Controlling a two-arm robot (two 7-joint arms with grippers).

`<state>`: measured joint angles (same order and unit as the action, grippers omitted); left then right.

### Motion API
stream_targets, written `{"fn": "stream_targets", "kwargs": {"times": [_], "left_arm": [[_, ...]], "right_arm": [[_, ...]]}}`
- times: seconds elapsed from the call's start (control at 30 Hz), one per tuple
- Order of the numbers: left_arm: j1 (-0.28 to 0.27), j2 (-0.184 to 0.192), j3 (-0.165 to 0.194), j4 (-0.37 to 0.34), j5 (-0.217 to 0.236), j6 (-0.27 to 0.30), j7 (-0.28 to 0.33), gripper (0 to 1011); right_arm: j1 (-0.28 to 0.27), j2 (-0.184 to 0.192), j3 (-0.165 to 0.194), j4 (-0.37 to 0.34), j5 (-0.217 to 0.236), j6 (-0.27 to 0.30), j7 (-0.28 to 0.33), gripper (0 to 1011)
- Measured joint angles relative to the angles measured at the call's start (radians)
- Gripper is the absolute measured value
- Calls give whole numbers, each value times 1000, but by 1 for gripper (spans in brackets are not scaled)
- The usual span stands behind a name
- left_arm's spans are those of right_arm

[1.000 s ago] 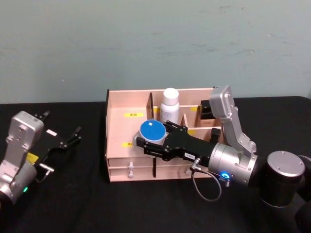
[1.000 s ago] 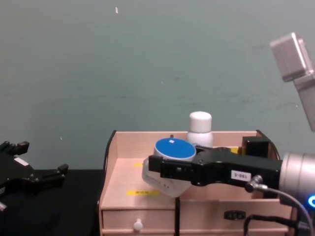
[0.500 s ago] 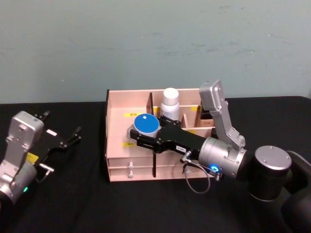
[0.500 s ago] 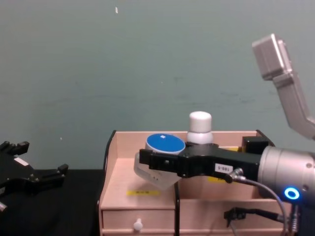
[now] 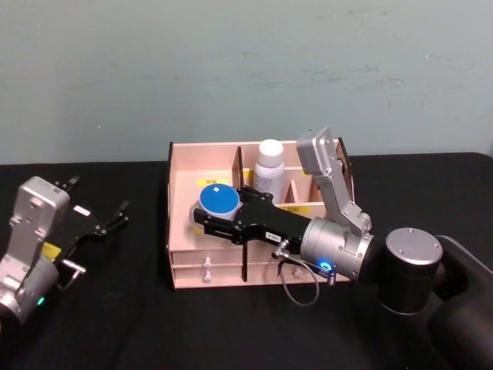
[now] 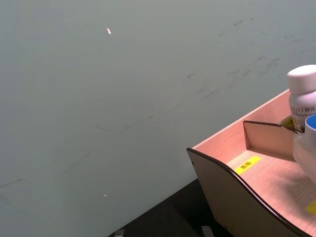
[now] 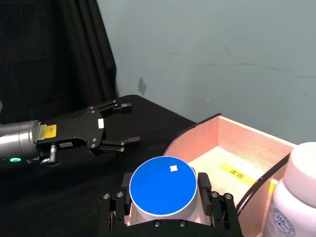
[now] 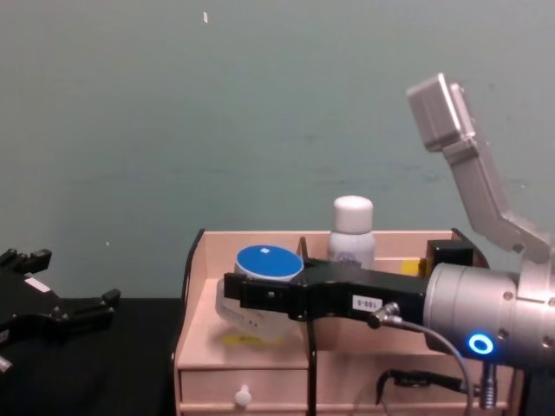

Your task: Pick up the facial cleanser and watermelon frost from the table and place them into the tiered storage box.

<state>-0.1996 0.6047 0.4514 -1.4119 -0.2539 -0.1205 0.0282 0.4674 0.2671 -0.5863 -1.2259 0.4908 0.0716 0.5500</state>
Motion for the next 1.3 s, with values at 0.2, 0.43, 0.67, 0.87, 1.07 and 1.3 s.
{"fn": "stream_targets", "kwargs": {"times": [0.2, 0.43, 0.67, 0.87, 1.07, 1.3], "left_arm": [[0, 0, 0, 0, 0, 0, 0, 1010], [0, 0, 0, 0, 0, 0, 0, 1010], [0, 0, 0, 0, 0, 0, 0, 1009], [0, 0, 0, 0, 0, 0, 0, 1010], [0, 0, 0, 0, 0, 0, 0, 1010], [0, 0, 0, 0, 0, 0, 0, 1010]], "right_arm": [[9, -10, -5, 21, -8, -1, 5, 801], [17, -17, -10, 35, -17, 1, 8, 801], [24, -22, -16, 45, -27, 6, 11, 801], [32, -28, -21, 60, -38, 12, 11, 801], [38, -32, -25, 66, -48, 19, 8, 801], [37, -31, -24, 65, -48, 19, 8, 801]]}}
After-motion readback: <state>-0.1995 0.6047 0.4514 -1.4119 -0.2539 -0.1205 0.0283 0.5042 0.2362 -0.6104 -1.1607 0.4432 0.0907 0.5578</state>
